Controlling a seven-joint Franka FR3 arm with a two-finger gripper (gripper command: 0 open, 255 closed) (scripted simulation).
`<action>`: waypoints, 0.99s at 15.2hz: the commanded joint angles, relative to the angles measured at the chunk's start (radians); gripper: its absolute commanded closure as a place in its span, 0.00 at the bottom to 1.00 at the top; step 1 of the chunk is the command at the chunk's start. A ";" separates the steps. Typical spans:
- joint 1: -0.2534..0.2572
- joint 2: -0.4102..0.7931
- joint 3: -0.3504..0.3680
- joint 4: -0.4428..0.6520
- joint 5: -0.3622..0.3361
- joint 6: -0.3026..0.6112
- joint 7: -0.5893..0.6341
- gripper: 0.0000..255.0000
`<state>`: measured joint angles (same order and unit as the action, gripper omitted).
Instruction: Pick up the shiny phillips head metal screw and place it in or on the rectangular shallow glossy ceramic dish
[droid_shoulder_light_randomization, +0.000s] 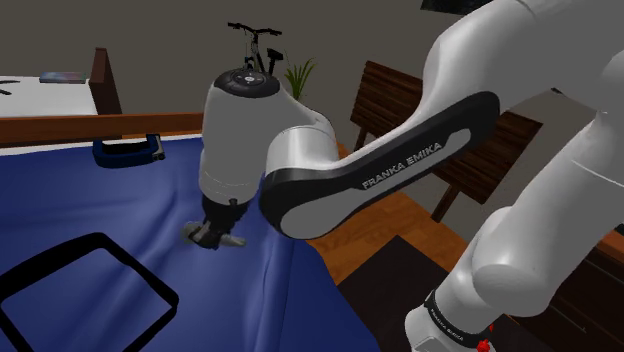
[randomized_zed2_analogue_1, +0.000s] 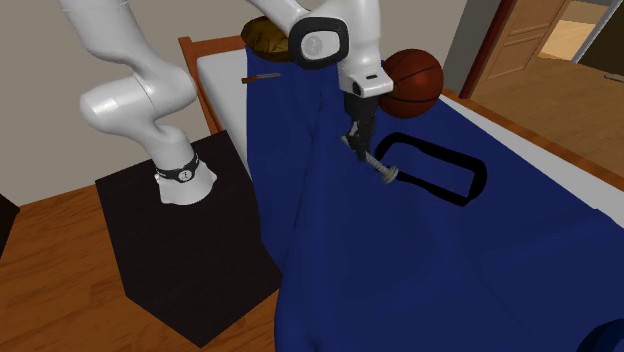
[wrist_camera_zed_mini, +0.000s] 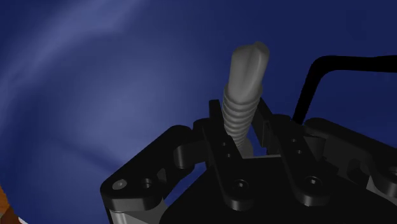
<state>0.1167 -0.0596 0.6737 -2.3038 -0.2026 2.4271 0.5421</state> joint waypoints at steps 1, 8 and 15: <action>0.003 0.087 0.024 0.083 -0.084 -0.028 0.079 1.00; 0.139 0.398 0.005 0.426 -0.317 -0.179 0.265 1.00; 0.343 0.693 -0.058 0.852 -0.428 -0.360 0.306 1.00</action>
<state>0.4289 0.5906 0.6237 -1.5207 -0.6185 2.0983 0.8463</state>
